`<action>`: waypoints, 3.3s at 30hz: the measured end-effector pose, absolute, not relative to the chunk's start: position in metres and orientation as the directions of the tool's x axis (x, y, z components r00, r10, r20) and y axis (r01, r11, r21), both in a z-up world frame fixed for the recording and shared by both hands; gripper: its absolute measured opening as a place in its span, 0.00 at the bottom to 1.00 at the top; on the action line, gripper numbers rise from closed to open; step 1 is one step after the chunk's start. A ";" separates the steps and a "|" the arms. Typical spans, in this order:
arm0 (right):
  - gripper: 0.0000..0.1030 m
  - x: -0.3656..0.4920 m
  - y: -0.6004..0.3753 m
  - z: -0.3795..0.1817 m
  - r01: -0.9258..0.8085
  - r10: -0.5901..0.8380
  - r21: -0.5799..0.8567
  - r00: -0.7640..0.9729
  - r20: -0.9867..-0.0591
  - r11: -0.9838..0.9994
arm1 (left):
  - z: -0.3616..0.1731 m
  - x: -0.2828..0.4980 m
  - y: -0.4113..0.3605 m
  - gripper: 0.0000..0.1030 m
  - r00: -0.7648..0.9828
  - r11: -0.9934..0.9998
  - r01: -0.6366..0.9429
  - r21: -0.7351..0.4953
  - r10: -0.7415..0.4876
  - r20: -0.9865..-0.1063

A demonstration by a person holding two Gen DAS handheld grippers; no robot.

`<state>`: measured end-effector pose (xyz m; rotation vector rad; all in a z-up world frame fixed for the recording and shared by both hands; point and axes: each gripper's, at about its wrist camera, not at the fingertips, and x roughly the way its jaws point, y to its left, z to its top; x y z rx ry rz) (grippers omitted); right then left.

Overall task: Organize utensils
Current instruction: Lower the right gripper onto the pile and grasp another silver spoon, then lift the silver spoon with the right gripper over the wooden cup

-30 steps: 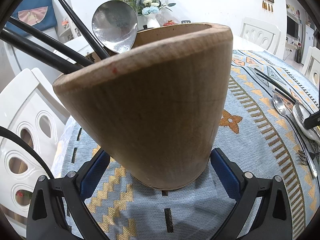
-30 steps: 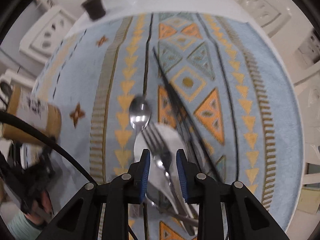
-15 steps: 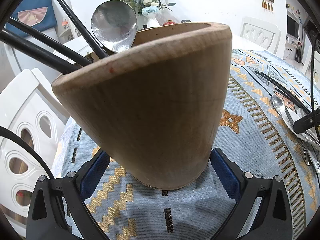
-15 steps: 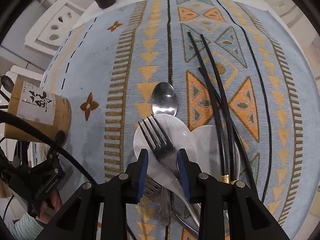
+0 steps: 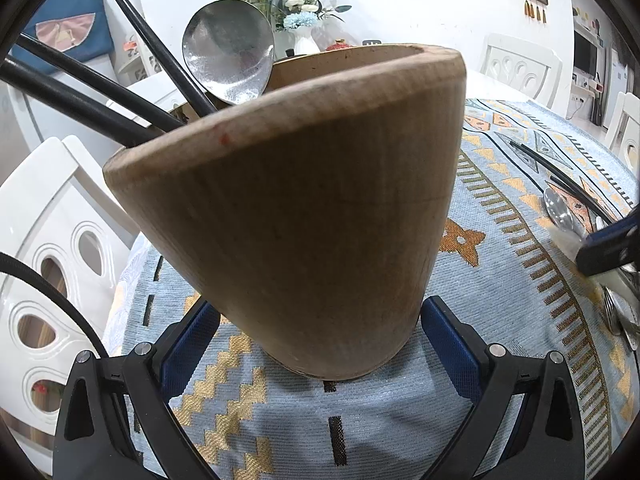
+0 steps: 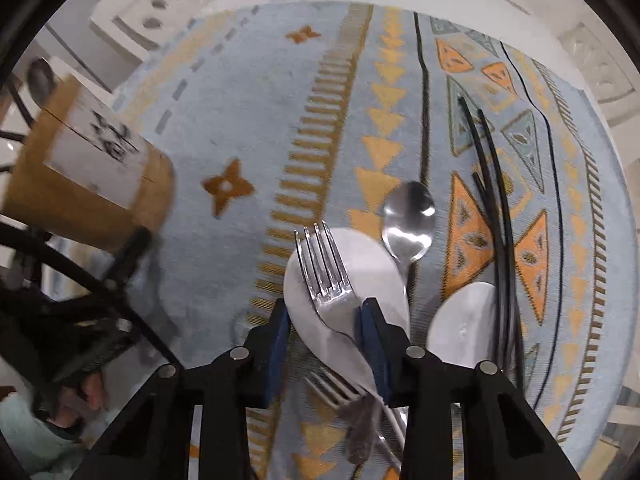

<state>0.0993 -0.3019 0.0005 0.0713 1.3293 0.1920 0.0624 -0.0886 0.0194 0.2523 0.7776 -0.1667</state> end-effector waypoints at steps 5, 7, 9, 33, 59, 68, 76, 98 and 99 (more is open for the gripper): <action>0.15 0.093 -0.304 0.016 -0.113 0.325 0.305 0.252 -0.912 0.946 | 0.018 0.062 -0.088 0.98 0.700 0.957 0.241 0.162 -0.056 -0.712; 0.14 0.095 -0.310 0.011 -0.083 0.362 0.352 0.232 -0.903 0.932 | 0.018 0.062 -0.088 0.98 0.700 0.957 0.241 0.162 -0.056 -0.712; 0.13 0.096 -0.320 0.004 -0.034 0.426 0.430 0.219 -0.878 0.902 | 0.018 0.062 -0.088 0.98 0.700 0.957 0.241 0.162 -0.056 -0.712; 0.28 0.121 -0.401 -0.022 0.252 0.270 0.321 0.217 -0.938 0.913 | 0.017 0.062 -0.087 0.98 0.700 0.957 0.240 0.162 -0.055 -0.712; 0.29 0.062 -0.401 0.081 0.089 0.245 0.336 0.519 -0.819 0.938 | 0.018 0.063 -0.088 0.98 0.699 0.957 0.241 0.163 -0.055 -0.713; 0.29 0.050 -0.384 0.125 0.032 0.239 0.322 0.601 -0.763 0.946 | 0.017 0.064 -0.091 0.98 0.699 0.957 0.240 0.163 -0.054 -0.713; 0.16 0.050 -0.377 0.163 -0.012 0.286 0.375 0.670 -0.685 0.927 | 0.017 0.064 -0.091 0.98 0.699 0.957 0.240 0.163 -0.054 -0.713; 0.43 0.077 -0.407 0.049 0.361 0.534 0.677 0.424 -0.732 0.642 | 0.017 0.066 -0.090 0.99 0.696 0.958 0.241 0.156 -0.059 -0.715; 0.40 0.071 -0.411 0.041 0.396 0.529 0.665 0.404 -0.746 0.634 | 0.017 0.066 -0.089 0.99 0.696 0.958 0.241 0.155 -0.060 -0.716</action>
